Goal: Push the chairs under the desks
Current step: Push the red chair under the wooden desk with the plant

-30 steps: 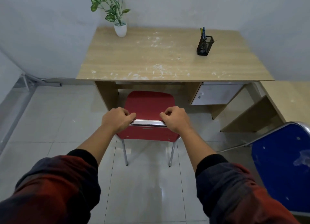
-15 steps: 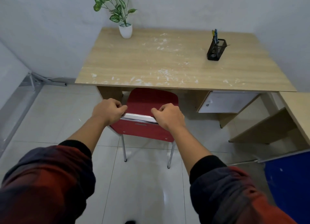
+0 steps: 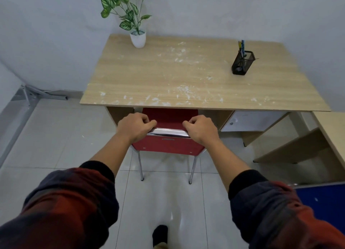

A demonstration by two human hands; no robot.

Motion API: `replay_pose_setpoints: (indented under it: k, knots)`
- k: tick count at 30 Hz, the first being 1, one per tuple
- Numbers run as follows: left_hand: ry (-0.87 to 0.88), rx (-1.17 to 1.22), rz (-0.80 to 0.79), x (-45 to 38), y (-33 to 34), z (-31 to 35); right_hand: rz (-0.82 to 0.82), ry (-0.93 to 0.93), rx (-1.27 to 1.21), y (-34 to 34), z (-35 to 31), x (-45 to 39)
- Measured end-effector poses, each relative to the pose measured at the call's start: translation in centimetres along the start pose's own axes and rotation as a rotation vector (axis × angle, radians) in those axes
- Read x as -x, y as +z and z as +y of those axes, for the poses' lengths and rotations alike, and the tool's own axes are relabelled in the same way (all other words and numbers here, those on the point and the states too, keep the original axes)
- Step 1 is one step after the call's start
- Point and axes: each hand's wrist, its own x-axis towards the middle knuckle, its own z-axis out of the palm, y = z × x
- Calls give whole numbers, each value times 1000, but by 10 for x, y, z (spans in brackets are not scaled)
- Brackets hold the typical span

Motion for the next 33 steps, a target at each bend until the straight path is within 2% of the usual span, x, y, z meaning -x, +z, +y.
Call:
replay_pose_setpoints:
  k: [2,6,20,27,33]
  knots:
    - [10,16,-14,-4,-6,-5,38,33,8,5,-7,-2]
    - [-9,0,-29,-8,-8,-6,-10,77,40,8,-10,-5]
    - [-115,-65,-80,-12,0,27,-143,0,-28,-20,7,-22]
    - [-100,-36,-95,-15,6,39,-118,-28,-33,-30,17,-29]
    - [-92,-19,-48,-21,8,39,-95,-29,-22,-30,22,-39]
